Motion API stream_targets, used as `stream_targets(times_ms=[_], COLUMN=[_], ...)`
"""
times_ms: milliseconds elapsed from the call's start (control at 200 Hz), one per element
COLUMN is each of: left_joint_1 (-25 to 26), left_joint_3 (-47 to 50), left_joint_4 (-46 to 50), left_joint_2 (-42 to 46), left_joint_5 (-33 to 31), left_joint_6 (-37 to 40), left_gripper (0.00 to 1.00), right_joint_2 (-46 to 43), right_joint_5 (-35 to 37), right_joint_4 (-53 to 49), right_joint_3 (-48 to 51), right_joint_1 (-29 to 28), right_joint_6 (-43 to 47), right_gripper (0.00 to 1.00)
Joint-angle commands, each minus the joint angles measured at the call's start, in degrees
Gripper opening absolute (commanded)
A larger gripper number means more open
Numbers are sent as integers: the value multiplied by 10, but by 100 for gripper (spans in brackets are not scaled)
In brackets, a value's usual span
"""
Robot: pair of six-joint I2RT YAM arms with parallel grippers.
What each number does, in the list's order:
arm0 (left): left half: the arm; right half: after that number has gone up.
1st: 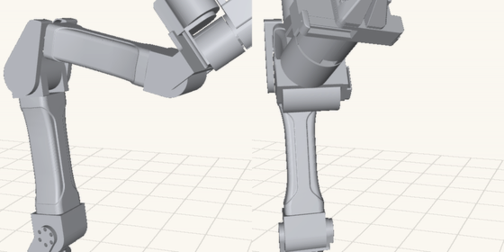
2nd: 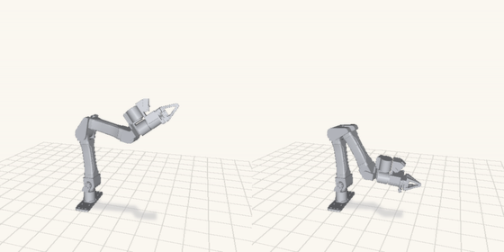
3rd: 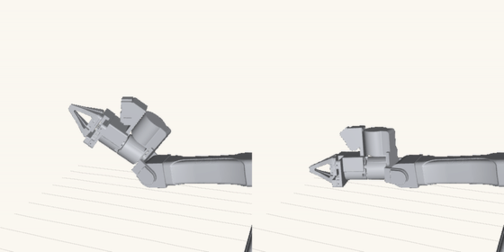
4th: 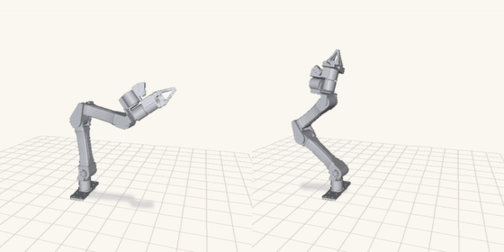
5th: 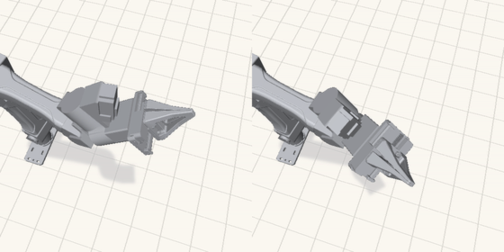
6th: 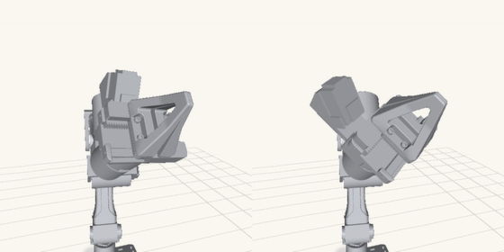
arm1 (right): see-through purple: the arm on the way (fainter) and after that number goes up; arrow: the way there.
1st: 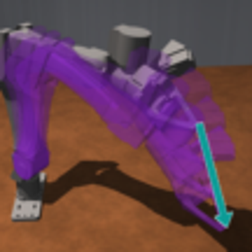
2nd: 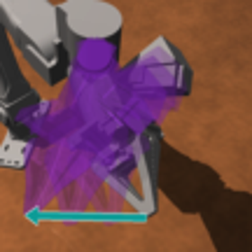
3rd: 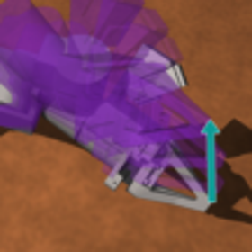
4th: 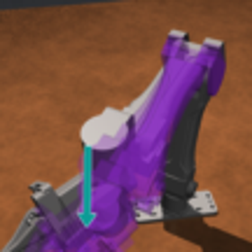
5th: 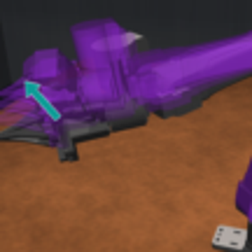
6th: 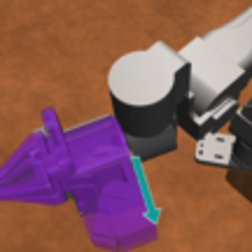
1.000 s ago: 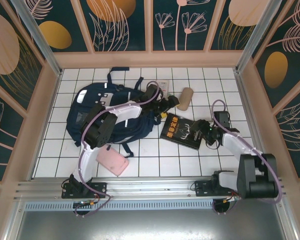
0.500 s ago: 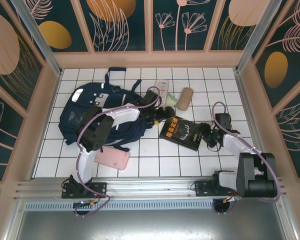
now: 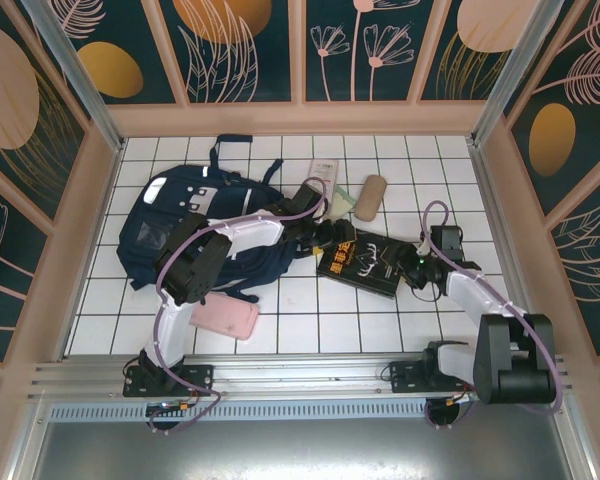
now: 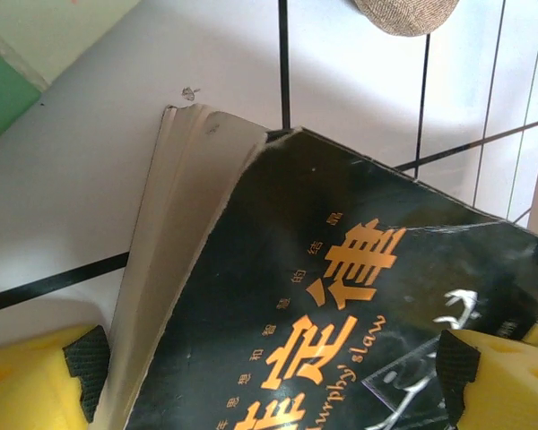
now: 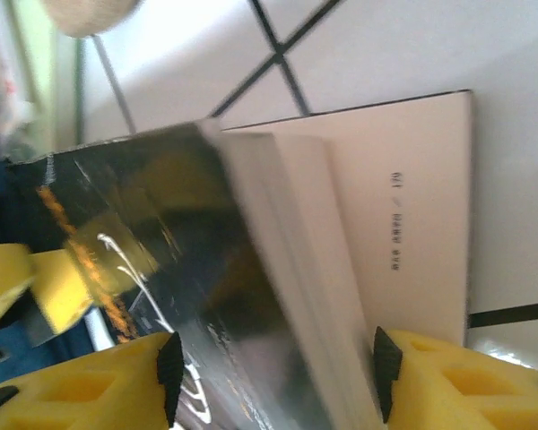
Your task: Pack the student bag
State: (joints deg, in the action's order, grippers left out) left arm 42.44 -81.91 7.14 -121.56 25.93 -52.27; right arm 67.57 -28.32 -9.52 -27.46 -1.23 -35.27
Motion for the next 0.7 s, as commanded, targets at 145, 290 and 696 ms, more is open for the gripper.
stream_targets(times_ms=[145,290,696], left_joint_1=[11,11,-6], left_joint_3=[-10,-11,-8], left_joint_4=[-19,-20,21], left_joint_2=[-11,-8,36], left_joint_5=[41,49,-2], left_joint_6=[-1,-3,18], left_gripper=[94,94,94], right_joint_2=[-58,-37,-32], right_joint_5=[-61,-97,-66], right_joint_4=[5,31,35], right_joint_3=[-23,-12,-9], right_joint_1=[-18,-28,-28], right_joint_6=[-6,-11,-71], right_gripper=[49,57,24])
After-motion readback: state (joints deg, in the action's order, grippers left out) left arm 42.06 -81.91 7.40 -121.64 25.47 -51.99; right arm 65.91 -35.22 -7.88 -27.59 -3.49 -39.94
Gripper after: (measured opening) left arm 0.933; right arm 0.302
